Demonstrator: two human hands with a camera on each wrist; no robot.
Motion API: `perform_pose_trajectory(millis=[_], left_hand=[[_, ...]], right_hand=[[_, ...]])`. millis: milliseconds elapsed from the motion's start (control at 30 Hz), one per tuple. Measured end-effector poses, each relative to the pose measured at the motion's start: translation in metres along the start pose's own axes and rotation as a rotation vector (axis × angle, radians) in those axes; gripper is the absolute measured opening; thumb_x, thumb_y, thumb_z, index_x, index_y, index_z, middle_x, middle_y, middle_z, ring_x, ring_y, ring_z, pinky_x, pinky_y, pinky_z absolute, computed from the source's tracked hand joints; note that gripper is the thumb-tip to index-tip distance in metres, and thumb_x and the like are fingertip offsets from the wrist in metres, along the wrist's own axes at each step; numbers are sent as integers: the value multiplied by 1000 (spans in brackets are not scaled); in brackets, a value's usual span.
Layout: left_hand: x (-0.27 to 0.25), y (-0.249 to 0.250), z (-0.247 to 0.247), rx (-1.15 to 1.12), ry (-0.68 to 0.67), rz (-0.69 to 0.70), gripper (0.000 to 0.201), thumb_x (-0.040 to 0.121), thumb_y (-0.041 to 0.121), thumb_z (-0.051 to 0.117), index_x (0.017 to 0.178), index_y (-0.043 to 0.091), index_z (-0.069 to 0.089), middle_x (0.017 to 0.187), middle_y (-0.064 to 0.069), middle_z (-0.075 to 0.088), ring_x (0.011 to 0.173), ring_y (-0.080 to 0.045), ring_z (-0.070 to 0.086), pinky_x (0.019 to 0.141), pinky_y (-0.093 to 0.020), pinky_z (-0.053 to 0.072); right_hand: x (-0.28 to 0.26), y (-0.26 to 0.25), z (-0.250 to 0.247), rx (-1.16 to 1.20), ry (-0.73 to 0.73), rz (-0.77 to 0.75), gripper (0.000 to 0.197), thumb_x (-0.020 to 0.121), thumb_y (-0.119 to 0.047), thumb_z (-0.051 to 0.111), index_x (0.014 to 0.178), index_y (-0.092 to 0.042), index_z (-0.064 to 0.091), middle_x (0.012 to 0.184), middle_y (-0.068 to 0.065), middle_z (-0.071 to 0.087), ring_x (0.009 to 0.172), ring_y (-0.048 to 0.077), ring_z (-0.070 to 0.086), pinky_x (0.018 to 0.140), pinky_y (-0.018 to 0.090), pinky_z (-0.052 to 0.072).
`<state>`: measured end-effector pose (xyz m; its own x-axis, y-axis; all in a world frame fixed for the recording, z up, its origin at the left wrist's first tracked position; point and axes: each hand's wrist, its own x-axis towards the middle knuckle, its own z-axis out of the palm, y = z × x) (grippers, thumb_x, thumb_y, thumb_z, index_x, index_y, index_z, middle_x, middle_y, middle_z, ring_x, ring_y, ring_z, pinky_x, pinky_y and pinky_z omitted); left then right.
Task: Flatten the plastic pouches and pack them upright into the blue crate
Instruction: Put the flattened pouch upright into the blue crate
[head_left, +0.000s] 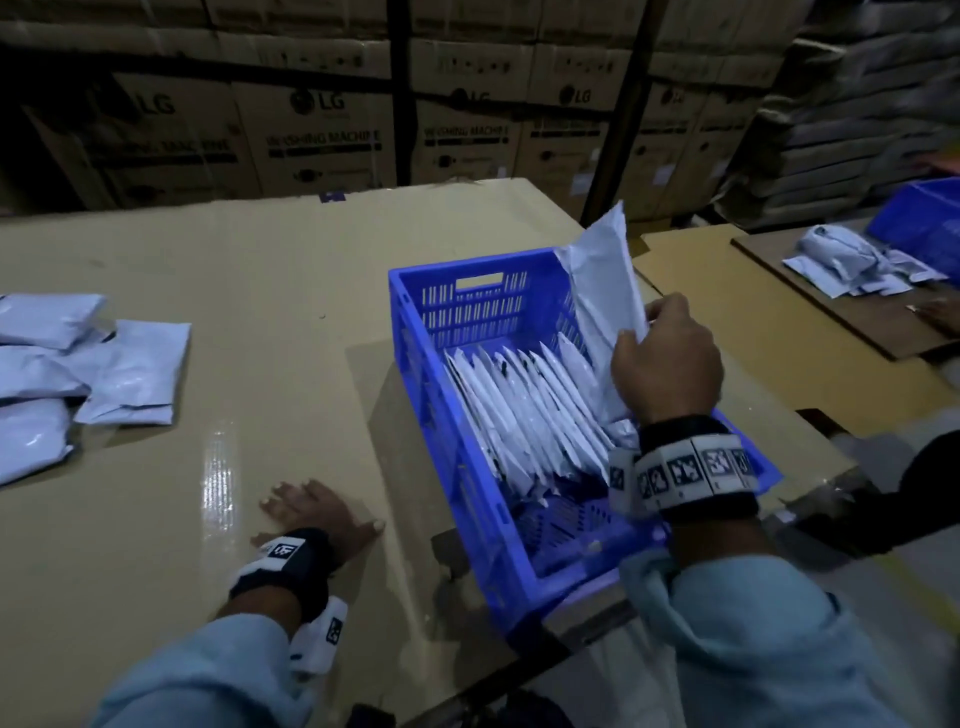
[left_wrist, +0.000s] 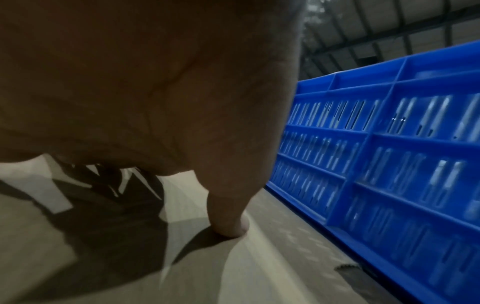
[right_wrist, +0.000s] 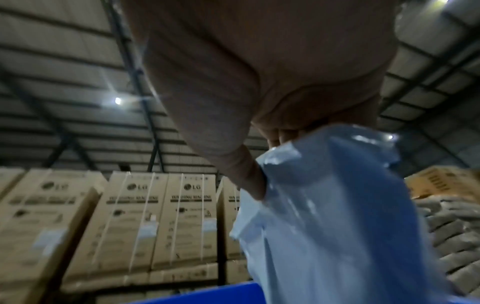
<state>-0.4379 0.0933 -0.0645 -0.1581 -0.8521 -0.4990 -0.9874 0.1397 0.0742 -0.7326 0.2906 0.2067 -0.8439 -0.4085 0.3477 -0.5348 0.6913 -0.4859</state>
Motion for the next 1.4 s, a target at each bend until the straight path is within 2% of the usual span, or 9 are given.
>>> perform_pose_trajectory(millis=[133, 233, 367, 567, 733, 867, 1033, 1133, 1400], left_hand=[[22, 1, 5, 51, -56, -19, 157, 56, 103, 45, 156, -4, -14, 161, -37, -16, 149, -57, -11, 118, -72, 4], [59, -7, 16, 74, -114, -22, 178, 25, 115, 24, 157, -6, 16, 162, -35, 14, 147, -57, 19, 117, -70, 18], [21, 3, 0, 32, -77, -87, 160, 54, 101, 48, 154, -7, -14, 160, -40, -11, 148, -59, -6, 117, -72, 10], [2, 6, -5, 28, -68, -69, 150, 66, 94, 52, 155, -7, -13, 158, -42, -15, 148, -60, -8, 118, -71, 11], [6, 2, -1, 57, -28, -33, 151, 65, 97, 48, 154, -9, -12, 157, -44, -13, 148, -61, -6, 117, -71, 13], [0, 1, -1, 62, -25, -30, 148, 68, 95, 49, 155, -8, -13, 158, -43, -14, 147, -61, -7, 118, -71, 15], [-14, 5, -9, 66, -50, -30, 141, 75, 90, 52, 155, -6, -15, 158, -41, -18, 147, -61, -8, 117, -71, 16], [-17, 4, -8, 55, -52, -27, 140, 76, 89, 51, 155, -5, -17, 157, -41, -20, 147, -61, -11, 116, -72, 16], [-23, 5, -12, 42, -70, -27, 139, 76, 87, 55, 155, -1, -18, 159, -36, -23, 148, -58, -12, 116, -73, 16]], right_hand=[[32, 29, 27, -362, -155, -64, 22, 87, -15, 66, 107, -10, 57, 100, 18, 66, 91, 39, 66, 69, 37, 42], [33, 43, 53, -448, -205, -68, 23, 88, -9, 64, 111, -8, 60, 101, 16, 68, 94, 37, 67, 71, 38, 48], [40, 48, 72, -444, -194, -76, 20, 89, -6, 63, 109, -7, 61, 97, 16, 69, 91, 38, 68, 71, 39, 49], [39, 47, 90, -475, -299, -106, 23, 90, 0, 58, 113, -3, 59, 101, 19, 69, 93, 40, 68, 67, 43, 52], [42, 57, 101, -478, -372, -76, 23, 92, -1, 56, 114, -2, 61, 108, 20, 68, 98, 40, 68, 74, 46, 56], [43, 61, 110, -505, -423, -156, 19, 91, -2, 55, 110, -3, 60, 107, 19, 68, 98, 40, 68, 77, 47, 57], [48, 70, 125, -590, -507, -308, 46, 92, -3, 47, 138, -9, 47, 107, 16, 68, 97, 38, 67, 79, 49, 59], [57, 73, 126, -585, -603, -287, 64, 94, -3, 43, 156, -19, 34, 123, 17, 65, 108, 39, 65, 83, 49, 57], [74, 74, 137, -647, -791, -286, 77, 96, -10, 51, 163, -17, 14, 143, 17, 56, 124, 38, 59, 91, 45, 57]])
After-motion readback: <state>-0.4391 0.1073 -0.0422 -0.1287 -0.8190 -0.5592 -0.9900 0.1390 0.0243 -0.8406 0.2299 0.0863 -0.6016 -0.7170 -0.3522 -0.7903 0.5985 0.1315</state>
